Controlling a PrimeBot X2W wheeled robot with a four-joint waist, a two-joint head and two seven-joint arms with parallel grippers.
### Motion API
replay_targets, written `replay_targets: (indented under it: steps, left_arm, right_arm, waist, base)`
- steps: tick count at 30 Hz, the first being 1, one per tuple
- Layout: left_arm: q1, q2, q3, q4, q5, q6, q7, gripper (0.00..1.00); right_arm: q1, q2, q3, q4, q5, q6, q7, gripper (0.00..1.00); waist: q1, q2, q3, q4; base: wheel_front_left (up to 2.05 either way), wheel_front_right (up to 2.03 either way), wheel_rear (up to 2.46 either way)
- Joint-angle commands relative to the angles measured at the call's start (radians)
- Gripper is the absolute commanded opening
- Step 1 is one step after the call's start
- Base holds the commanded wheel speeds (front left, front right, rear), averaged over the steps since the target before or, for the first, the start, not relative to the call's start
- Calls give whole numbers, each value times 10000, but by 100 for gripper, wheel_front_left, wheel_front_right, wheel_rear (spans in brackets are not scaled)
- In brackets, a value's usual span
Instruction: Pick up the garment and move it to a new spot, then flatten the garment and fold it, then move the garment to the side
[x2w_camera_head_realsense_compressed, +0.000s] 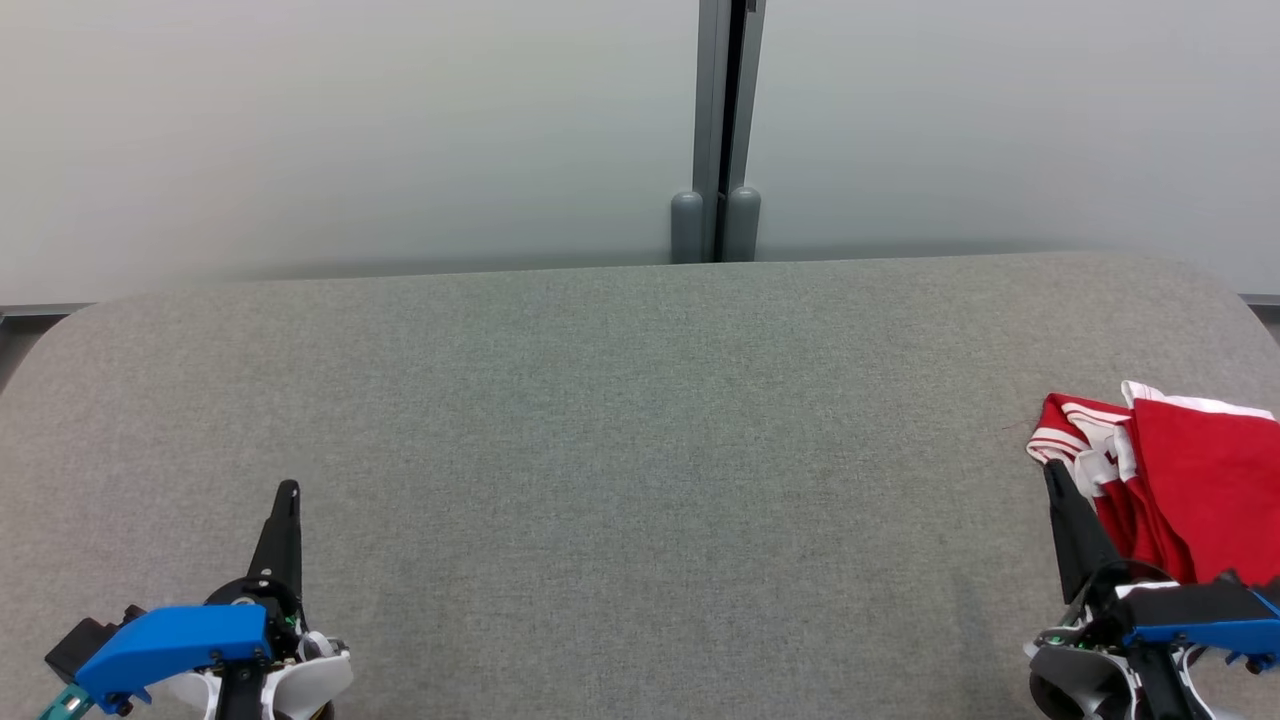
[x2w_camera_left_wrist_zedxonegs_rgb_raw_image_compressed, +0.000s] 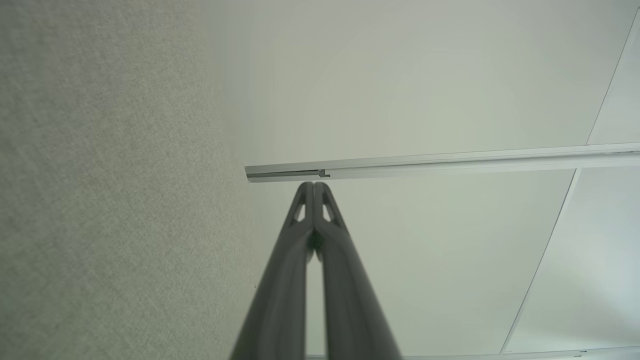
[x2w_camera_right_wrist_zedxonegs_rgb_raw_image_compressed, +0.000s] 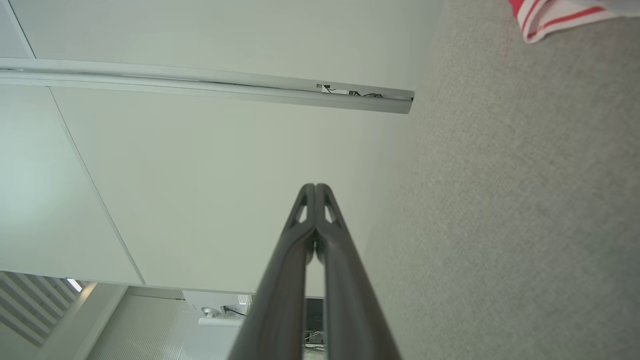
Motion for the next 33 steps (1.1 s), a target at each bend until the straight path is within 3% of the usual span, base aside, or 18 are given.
replay_targets:
  steps: [1, 12, 33]
  left_arm:
    - [-213, -4, 115, -80, -217, -89, 65, 0]
    - [-227, -6, 230, -166, -928, -233, 261, 0]
    - [-226, -4, 227, -159, -893, -204, 261, 0]
  right_arm:
    - [126, -51, -53, -126, 232, 4, 66, 0]
    - [184, -53, -153, -272, 950, 4, 265, 0]
    - [179, -53, -143, -270, 914, 4, 263, 0]
  waist:
    - [-1, -1, -3, 3]
    - [-1, -1, -19, 22]
    - [-1, -1, -20, 22]
  base:
    - [0, 0, 0]
    - [0, 0, 0]
    - [0, 0, 0]
